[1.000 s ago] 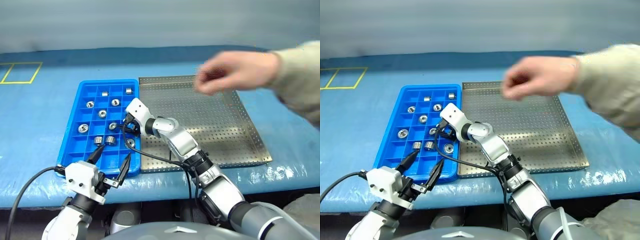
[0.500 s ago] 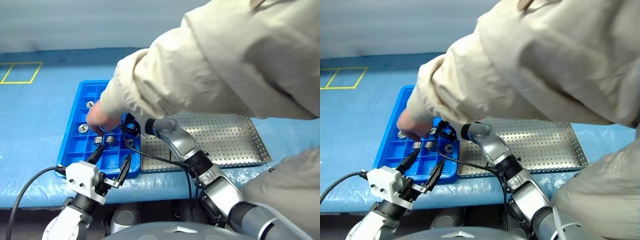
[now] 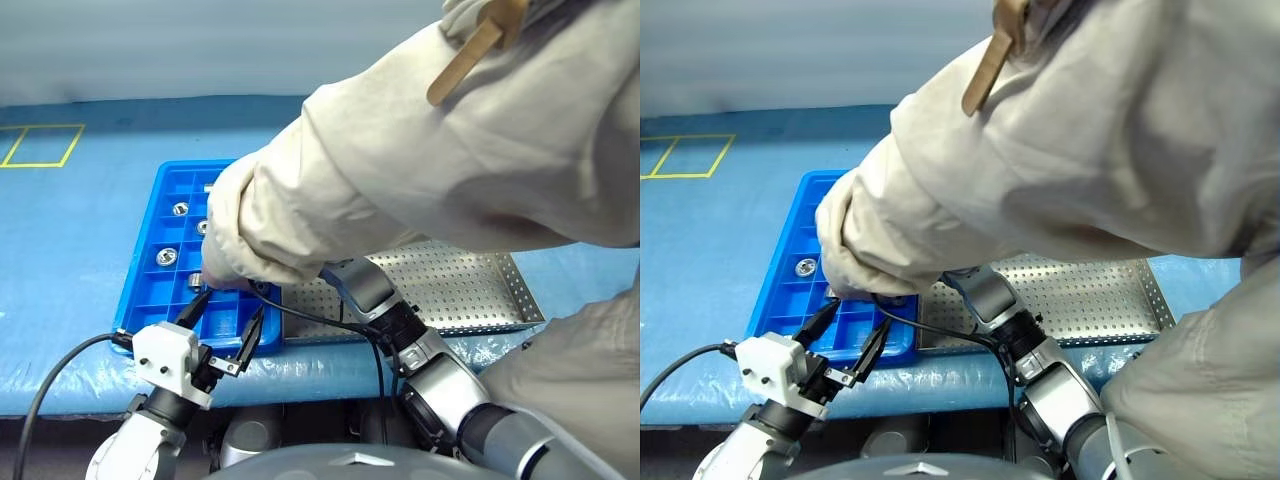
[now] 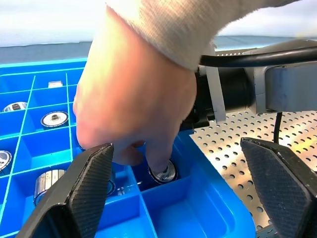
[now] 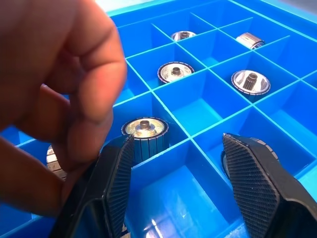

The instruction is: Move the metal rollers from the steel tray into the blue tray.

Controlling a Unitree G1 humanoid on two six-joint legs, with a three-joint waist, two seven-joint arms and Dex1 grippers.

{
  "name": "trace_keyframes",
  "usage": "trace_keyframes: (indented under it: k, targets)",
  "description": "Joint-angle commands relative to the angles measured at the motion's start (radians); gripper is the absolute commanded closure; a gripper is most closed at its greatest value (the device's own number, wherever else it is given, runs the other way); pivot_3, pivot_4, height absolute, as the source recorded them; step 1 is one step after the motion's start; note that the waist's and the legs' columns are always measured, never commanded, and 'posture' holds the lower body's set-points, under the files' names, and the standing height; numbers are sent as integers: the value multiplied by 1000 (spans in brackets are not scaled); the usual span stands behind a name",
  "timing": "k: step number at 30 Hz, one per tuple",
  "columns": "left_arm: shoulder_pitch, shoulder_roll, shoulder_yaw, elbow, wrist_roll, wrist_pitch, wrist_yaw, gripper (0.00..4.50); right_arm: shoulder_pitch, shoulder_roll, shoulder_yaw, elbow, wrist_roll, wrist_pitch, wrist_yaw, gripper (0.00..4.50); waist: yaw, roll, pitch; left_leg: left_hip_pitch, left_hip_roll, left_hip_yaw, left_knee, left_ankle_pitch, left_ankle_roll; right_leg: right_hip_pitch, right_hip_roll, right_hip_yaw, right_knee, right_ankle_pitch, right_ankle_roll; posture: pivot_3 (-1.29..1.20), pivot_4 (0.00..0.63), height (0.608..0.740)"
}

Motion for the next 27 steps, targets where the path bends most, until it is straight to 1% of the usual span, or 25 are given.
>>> trace_keyframes:
  k: [1,27]
  targets:
    - [-1,0,-6,-37,-1,-4,0,0,5,0,-3,-15,-1,8,4,1489,-1,0,0,0,0,0,0,0,0,0,0,0,0,0,0,425,150,740]
    - [-7,3,-9,-44,-4,7,3,0,12,6,1,-19,-6,9,10,1489,-1,0,0,0,0,0,-1,0,0,0,0,0,0,0,0,428,150,740]
